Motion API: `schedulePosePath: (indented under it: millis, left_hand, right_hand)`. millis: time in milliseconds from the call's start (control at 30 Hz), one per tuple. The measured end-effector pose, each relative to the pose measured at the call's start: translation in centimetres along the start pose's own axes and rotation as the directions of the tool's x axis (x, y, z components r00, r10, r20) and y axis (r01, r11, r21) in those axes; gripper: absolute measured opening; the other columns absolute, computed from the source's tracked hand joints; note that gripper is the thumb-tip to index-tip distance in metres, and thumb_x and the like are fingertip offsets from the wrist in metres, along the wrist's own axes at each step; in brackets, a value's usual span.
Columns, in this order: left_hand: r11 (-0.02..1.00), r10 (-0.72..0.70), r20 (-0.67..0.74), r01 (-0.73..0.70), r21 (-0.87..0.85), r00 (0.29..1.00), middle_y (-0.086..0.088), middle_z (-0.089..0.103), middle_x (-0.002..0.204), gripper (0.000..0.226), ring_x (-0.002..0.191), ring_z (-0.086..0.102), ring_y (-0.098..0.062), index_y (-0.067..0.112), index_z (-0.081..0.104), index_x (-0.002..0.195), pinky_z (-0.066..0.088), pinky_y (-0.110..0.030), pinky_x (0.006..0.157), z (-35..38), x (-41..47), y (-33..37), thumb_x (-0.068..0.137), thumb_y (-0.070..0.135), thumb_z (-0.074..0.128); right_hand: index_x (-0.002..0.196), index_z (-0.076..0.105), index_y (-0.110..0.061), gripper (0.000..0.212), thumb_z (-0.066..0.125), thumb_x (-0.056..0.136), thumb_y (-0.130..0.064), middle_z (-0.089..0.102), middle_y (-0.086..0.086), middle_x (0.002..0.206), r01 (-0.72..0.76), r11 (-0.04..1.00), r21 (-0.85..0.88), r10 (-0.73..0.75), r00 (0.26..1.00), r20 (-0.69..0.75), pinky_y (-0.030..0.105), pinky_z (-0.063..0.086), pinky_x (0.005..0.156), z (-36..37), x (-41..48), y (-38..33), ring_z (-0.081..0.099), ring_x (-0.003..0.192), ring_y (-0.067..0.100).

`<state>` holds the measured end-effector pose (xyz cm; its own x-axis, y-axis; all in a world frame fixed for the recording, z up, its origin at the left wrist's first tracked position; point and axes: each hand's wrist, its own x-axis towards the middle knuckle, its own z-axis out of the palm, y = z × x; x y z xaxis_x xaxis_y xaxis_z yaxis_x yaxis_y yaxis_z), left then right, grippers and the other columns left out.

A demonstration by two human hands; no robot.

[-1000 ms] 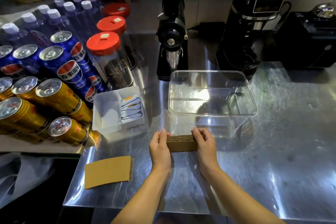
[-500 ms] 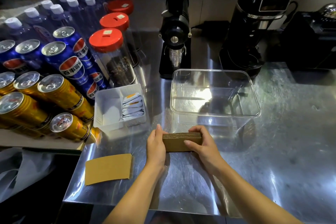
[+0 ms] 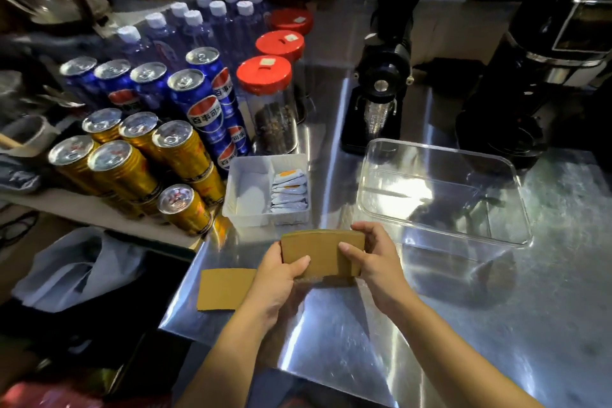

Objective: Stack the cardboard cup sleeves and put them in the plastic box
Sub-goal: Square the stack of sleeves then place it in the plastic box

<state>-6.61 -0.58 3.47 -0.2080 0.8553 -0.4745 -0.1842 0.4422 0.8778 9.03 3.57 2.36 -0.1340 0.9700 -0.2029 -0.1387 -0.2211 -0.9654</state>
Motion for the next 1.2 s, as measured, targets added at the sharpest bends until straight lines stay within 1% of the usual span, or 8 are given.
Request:
schedulePosePath:
  millis: [133,267,433,533,800,933,1100,1200]
  left_hand:
    - [0.995,-0.053,-0.071,0.046,-0.094,0.996,-0.008,0.072,0.091,0.017,0.077,0.071,-0.017,0.009,0.059,0.103,0.054,-0.025,0.061,-2.8,-0.7,0.4,0.088,0.003,0.054]
    - [0.987,-0.087,-0.151,0.065,-0.144,0.985,-0.01,0.068,0.097,0.02,0.087,0.065,-0.022,0.008,0.056,0.108,0.051,-0.029,0.066,-5.8,-1.3,0.4,0.089,0.005,0.053]
    - [0.998,0.049,-0.308,-0.034,0.054,0.95,-0.001,0.067,0.086,0.018,0.076,0.063,-0.013,0.01,0.061,0.103,0.047,-0.014,0.054,-9.1,-1.6,0.4,0.086,0.009,0.06]
    - [0.987,0.099,-0.34,-0.048,0.155,0.935,0.004,0.067,0.08,0.012,0.072,0.062,-0.007,0.012,0.063,0.093,0.045,-0.007,0.049,-10.9,-1.9,0.1,0.082,0.007,0.064]
    - [0.981,0.031,-0.347,0.038,0.189,0.937,-0.001,0.068,0.091,0.026,0.085,0.064,-0.011,0.009,0.061,0.104,0.046,-0.017,0.065,-12.5,-2.0,-1.9,0.079,0.011,0.068]
    - [0.979,0.009,-0.361,0.065,0.191,0.932,-0.006,0.068,0.095,0.03,0.088,0.064,-0.016,0.01,0.059,0.106,0.048,-0.024,0.071,-13.1,-1.5,-2.4,0.078,0.011,0.07]
    - [0.96,-0.016,-0.333,0.108,0.26,0.943,-0.007,0.064,0.102,0.042,0.097,0.061,-0.021,0.008,0.056,0.113,0.048,-0.027,0.077,-14.1,-0.9,-2.4,0.076,0.015,0.072]
    - [0.935,-0.07,-0.28,0.161,0.315,0.957,-0.006,0.064,0.105,0.046,0.095,0.061,-0.02,0.01,0.055,0.113,0.047,-0.026,0.071,-14.5,-0.5,-1.9,0.073,0.02,0.076]
  right_hand:
    - [0.096,0.053,-0.009,0.025,0.065,0.078,0.002,0.056,0.0,0.079,0.01,0.994,-0.107,-0.001,0.996,0.084,0.007,0.045,0.056,2.8,-0.1,-0.4,0.053,0.067,0.003]
    - [0.094,0.056,-0.009,0.021,0.068,0.078,-0.004,0.054,-0.001,0.076,0.011,0.972,-0.235,0.024,0.989,0.147,0.019,0.045,0.064,5.6,-0.3,-0.3,0.051,0.071,0.01]
    - [0.093,0.057,-0.012,0.019,0.07,0.078,-0.016,0.058,0.002,0.081,-0.03,0.943,-0.331,0.094,0.979,0.18,0.03,0.05,0.067,8.6,-0.6,0.2,0.056,0.075,0.014]
    - [0.092,0.057,-0.018,0.019,0.07,0.077,-0.019,0.056,0.001,0.084,-0.046,0.92,-0.39,0.124,0.976,0.178,0.027,0.049,0.065,9.7,-0.7,0.6,0.054,0.075,0.012]
    - [0.097,0.056,-0.015,0.025,0.07,0.078,-0.022,0.056,0.007,0.1,-0.035,0.822,-0.568,0.142,0.979,0.145,0.024,0.044,0.065,10.8,-1.0,2.0,0.052,0.085,0.016]
    - [0.092,0.053,-0.02,0.02,0.068,0.079,-0.025,0.053,0.005,0.101,-0.049,0.788,-0.613,0.158,0.98,0.125,0.015,0.034,0.055,11.0,-1.4,2.7,0.048,0.08,0.011]
    - [0.085,0.051,-0.023,0.018,0.068,0.079,-0.026,0.051,0.002,0.099,-0.043,0.768,-0.639,0.159,0.979,0.126,0.014,0.03,0.055,11.0,-1.7,3.2,0.045,0.074,0.001]
    - [0.085,0.05,-0.024,0.02,0.068,0.079,-0.028,0.051,0.002,0.099,-0.07,0.773,-0.63,0.178,0.978,0.109,0.014,0.031,0.054,10.8,-1.7,3.4,0.046,0.074,0.001]
